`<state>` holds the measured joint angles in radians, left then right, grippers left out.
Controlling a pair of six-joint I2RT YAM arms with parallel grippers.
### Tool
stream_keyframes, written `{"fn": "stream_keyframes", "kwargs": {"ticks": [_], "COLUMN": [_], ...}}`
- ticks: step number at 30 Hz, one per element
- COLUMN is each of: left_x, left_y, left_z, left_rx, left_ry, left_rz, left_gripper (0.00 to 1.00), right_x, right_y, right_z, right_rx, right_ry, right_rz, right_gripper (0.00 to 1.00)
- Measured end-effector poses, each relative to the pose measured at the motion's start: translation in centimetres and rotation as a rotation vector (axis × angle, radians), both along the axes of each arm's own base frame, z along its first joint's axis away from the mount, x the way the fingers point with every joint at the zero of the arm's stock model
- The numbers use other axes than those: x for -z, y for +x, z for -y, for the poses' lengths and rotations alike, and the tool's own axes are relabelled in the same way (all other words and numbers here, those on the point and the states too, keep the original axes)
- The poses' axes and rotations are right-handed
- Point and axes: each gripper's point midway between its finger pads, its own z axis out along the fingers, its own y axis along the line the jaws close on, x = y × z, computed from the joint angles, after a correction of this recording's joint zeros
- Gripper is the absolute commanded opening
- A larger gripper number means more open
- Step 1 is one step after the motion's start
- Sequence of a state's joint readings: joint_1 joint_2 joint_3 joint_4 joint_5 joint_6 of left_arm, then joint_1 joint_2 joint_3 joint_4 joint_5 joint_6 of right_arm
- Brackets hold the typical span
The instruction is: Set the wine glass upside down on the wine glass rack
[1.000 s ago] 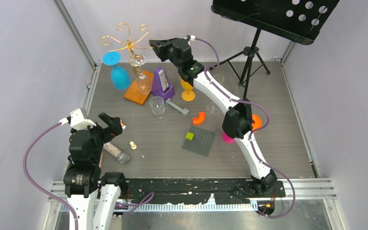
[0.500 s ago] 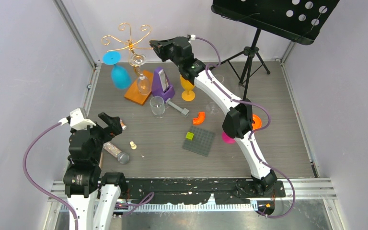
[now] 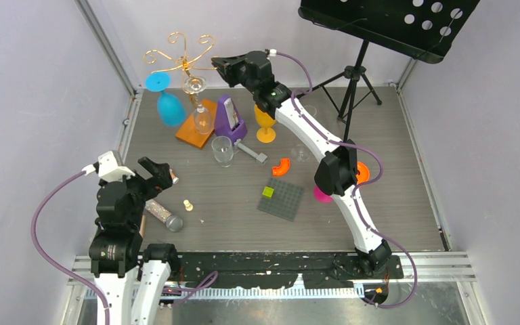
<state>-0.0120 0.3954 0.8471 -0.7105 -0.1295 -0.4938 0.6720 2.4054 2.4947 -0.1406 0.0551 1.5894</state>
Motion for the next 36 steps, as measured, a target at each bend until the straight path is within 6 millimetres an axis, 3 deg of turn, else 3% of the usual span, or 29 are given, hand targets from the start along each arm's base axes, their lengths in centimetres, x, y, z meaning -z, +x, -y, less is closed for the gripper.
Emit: {"fn": "stream_keyframes", "kwargs": {"ticks": [36], "left_x": [-0.7], "left_y": [0.3], "left_z": [0.0], "left_rx": [0.0], "left_ry": [-0.004], "left_rz": [0.013], "left_gripper": [0.94], "right_x": [-0.2], "right_y": [-1.8], "right_z": [-1.0], "right_rx": [-0.079], "right_ry": [0.028], "right_rz": [-0.047], "right_gripper": [0.05]}}
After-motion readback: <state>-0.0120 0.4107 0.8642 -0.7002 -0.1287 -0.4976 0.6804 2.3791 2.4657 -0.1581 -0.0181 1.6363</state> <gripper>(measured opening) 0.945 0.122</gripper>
